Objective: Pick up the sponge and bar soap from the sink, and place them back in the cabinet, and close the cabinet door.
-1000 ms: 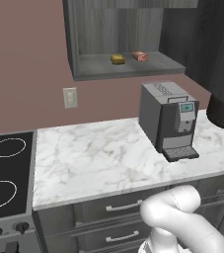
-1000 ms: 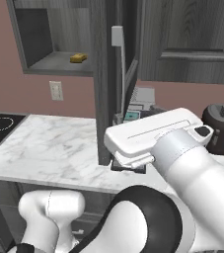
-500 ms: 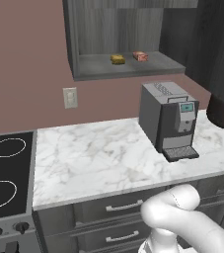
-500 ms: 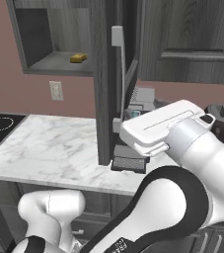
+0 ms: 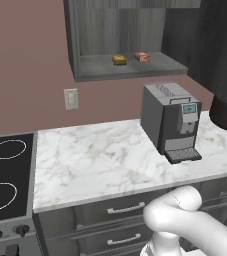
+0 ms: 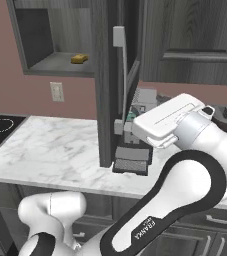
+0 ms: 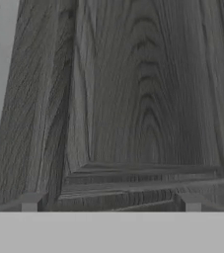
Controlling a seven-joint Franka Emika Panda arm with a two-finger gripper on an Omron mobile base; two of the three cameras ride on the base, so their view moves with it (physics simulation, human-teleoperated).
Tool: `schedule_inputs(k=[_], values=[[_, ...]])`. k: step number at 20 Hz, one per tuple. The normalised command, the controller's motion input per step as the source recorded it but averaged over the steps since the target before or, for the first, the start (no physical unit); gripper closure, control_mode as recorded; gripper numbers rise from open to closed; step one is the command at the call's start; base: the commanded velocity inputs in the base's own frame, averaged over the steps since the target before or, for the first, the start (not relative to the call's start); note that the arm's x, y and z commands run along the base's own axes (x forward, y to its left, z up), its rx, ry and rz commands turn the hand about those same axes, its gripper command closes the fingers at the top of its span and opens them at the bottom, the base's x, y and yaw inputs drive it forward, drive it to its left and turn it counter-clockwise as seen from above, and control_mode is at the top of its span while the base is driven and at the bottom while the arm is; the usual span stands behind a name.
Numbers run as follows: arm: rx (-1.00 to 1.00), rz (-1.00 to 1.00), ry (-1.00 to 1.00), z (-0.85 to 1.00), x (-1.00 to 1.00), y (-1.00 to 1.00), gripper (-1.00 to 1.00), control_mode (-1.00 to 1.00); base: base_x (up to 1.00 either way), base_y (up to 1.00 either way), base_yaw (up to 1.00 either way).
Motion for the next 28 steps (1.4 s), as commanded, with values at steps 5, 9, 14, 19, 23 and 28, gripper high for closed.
schedule_inputs(k=[5, 9, 14, 19, 23, 28], values=[[0.0, 0.09, -0.01, -0.01, 0.16, 0.0, -1.0, -1.0, 0.0, 0.0, 0.0], [0.0, 0.05, 0.0, 0.0, 0.01, 0.13, -1.0, -1.0, 0.0, 0.0, 0.0], [0.0, 0.03, 0.0, 0.0, 0.0, 0.26, -1.0, -1.0, 0.0, 0.0, 0.0], [0.0, 0.0, 0.0, 0.0, 0.0, 0.32, -1.0, -1.0, 0.0, 0.0, 0.0], [0.0, 0.0, 0.0, 0.0, 0.0, 0.35, -1.0, -1.0, 0.0, 0.0, 0.0], [0.0, 0.0, 0.0, 0.0, 0.0, 0.35, -1.0, -1.0, 0.0, 0.0, 0.0]])
